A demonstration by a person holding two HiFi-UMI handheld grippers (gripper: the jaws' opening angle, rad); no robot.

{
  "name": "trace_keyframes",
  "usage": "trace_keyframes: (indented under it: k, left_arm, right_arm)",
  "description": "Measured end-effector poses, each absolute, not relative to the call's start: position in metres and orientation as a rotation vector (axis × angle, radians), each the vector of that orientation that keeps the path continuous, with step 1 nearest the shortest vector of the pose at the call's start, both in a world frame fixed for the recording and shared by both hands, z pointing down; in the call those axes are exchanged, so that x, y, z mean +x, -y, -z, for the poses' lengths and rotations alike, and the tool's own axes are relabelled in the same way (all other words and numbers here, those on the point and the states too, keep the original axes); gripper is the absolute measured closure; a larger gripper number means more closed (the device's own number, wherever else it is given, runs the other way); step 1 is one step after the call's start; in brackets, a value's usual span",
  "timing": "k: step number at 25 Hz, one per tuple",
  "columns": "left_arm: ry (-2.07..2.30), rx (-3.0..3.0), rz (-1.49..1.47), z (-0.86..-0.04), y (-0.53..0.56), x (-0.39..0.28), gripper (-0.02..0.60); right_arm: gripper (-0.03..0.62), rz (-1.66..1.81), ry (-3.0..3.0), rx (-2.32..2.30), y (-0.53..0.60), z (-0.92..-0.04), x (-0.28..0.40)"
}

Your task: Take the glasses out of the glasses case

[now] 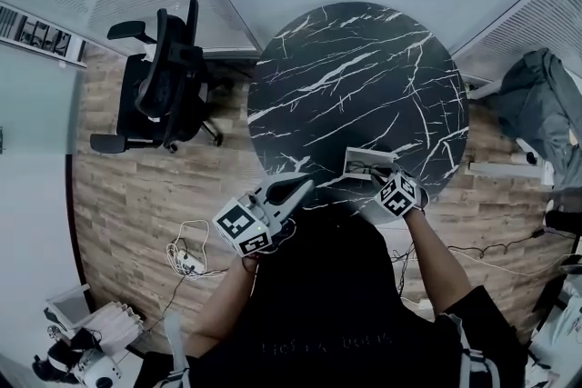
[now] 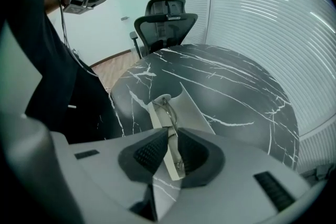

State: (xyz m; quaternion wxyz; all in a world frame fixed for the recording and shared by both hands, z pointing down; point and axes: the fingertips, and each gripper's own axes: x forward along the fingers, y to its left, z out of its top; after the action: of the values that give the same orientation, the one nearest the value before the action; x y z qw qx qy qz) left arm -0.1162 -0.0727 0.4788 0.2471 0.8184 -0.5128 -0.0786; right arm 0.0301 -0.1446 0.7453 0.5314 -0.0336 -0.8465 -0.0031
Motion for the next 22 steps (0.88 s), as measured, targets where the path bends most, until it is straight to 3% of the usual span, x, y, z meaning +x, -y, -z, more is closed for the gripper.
trace_keyframes:
  k: [22]
  left_arm:
    - [1.379,2.206,0.205,-0.491,0.074,-0.108,0.561]
  right_arm:
    - [0.559,0.127,1.925,-0.182,0.149,-0.768,0.015]
